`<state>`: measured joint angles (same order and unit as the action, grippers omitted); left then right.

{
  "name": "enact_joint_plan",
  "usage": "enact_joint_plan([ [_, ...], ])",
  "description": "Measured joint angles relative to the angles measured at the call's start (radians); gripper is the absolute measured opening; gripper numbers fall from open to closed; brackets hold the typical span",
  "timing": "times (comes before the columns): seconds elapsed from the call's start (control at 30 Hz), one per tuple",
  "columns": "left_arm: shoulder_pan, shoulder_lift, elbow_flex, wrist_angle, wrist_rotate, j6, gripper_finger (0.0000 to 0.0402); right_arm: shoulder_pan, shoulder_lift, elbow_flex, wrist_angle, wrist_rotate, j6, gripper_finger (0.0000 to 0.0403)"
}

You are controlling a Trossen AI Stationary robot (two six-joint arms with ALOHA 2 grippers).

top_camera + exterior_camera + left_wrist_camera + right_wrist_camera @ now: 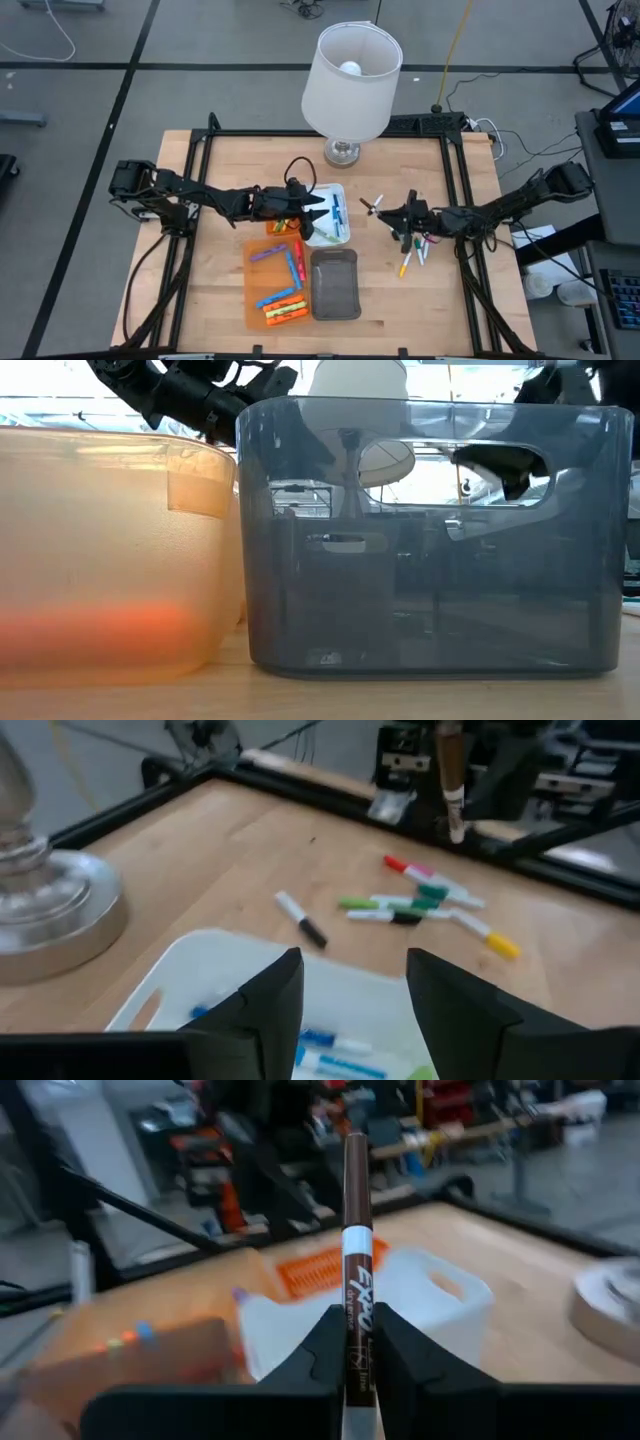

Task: Pick & Place Markers
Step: Put the brown marker pen into the white bin

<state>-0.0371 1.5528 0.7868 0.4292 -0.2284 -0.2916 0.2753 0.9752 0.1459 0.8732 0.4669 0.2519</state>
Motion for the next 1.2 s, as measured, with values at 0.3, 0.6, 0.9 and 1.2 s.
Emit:
enact_joint_plan([
  [0.3,-0.071,0.122,0.000,0.362,0.118,0.200,0.0174,0.064,0.019,0.024,0.087,0.037,-0.053,0.0018],
  [0.6,-0.087,0.245,0.015,0.634,0.123,0.200,0.0212,0.147,0.146,0.161,0.086,0.056,-0.170,0.0017],
  [0.9,-0.117,0.243,0.077,0.621,0.127,0.220,0.0260,0.168,0.333,0.303,0.086,0.057,-0.242,0.0017],
  [1.2,-0.147,0.243,0.094,0.618,0.159,0.261,0.0245,0.168,0.437,0.381,0.092,0.059,-0.295,0.0017],
])
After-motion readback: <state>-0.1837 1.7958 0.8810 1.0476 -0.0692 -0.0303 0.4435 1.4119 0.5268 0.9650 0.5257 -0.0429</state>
